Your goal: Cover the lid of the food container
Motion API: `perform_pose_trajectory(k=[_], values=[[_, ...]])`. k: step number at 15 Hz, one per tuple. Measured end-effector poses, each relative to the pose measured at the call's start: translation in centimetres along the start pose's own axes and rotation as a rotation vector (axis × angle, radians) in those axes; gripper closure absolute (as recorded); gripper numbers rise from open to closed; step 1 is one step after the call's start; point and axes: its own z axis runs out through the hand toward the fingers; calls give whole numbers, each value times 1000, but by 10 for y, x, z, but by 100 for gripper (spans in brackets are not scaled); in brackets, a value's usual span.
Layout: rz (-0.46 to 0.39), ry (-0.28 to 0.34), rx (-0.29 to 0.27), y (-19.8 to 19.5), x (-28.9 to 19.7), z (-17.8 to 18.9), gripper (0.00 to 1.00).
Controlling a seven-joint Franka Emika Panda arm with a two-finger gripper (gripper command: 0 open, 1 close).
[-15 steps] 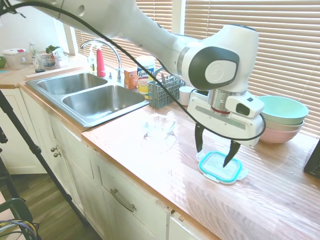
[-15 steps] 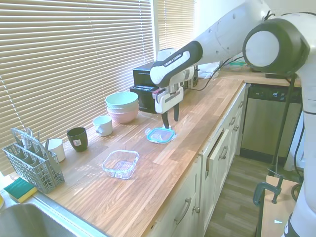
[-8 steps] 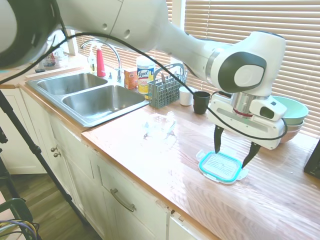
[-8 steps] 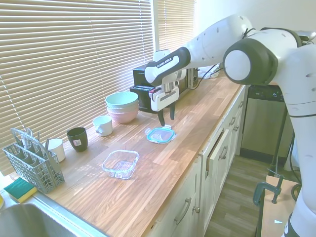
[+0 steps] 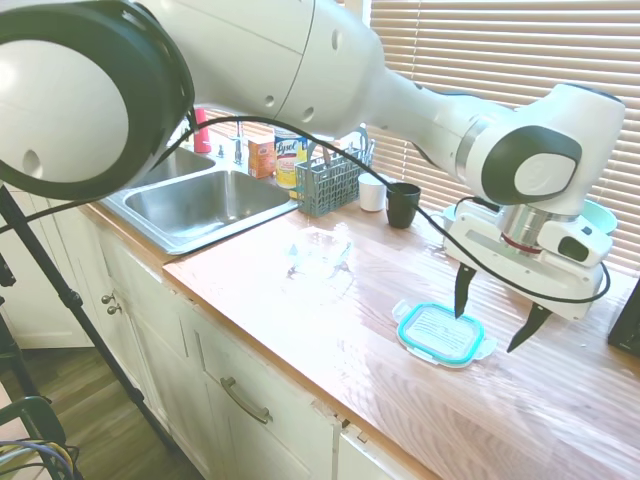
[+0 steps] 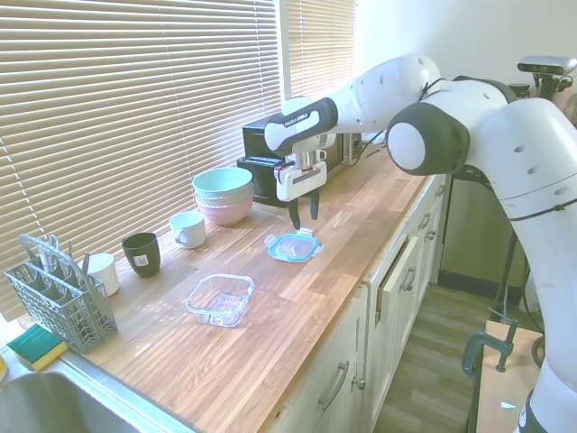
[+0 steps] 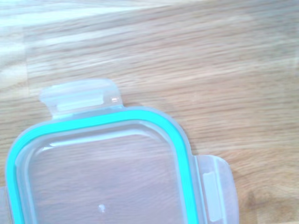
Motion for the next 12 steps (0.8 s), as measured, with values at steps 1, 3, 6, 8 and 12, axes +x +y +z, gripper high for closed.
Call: perform_pose_trajectory(k=[1,3,6,8,12], values=[[3,-10,4,0,3,3,0],[2,-32,13,-6,6,12,0],[2,-68,21,-12,9,26,0],[11,-84,29,-10,14,30,0],[29,-116,48,-1,22,36,0]])
